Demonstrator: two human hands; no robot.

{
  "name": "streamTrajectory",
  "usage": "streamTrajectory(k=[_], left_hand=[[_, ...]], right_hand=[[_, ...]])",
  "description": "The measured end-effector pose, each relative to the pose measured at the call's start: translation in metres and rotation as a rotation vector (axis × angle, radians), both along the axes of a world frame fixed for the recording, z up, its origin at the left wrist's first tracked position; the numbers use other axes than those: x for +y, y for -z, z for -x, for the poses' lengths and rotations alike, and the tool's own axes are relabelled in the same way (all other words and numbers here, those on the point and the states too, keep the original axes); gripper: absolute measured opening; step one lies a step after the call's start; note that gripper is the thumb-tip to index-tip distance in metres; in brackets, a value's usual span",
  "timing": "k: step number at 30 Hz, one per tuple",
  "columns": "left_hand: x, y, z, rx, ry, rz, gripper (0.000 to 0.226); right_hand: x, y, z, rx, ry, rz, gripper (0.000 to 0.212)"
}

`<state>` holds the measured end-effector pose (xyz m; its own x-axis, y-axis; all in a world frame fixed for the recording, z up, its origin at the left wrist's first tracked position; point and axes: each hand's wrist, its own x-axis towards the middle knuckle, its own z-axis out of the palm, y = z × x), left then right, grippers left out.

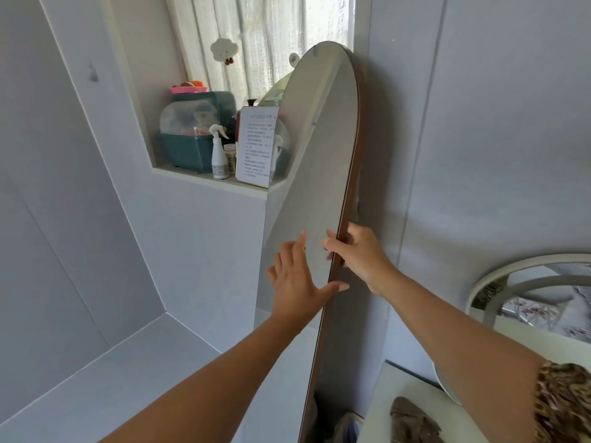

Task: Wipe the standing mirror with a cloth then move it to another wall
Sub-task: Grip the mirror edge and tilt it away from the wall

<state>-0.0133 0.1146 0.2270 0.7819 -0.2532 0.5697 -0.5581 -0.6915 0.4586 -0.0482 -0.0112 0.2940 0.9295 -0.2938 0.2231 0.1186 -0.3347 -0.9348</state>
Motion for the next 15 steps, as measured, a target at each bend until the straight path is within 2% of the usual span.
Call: streamTrajectory(k=[4, 7, 10, 15], left_hand=[[0.028, -0.008, 0.003, -0.060, -0.080, -0.078, 0.108], [0.060, -0.012, 0.003, -0.137, -0.173, -0.093, 0.093], [0.093, -0.015, 0.004, -0.141, -0.240, -0.097, 0.079], [0.144, -0.025, 0.001, -0.064, -0.241, -0.124, 0.073]], right_hand=[[0.045, -0.010, 0.004, -0.056, -0.010, 0.107, 0.021], [0.086, -0.015, 0.004, -0.069, -0.028, 0.190, 0.019], [0.124, -0.019, 0.001, -0.091, -0.031, 0.266, 0.025], [0.175, -0.022, -0.004, -0.111, -0.044, 0.312, 0.052]])
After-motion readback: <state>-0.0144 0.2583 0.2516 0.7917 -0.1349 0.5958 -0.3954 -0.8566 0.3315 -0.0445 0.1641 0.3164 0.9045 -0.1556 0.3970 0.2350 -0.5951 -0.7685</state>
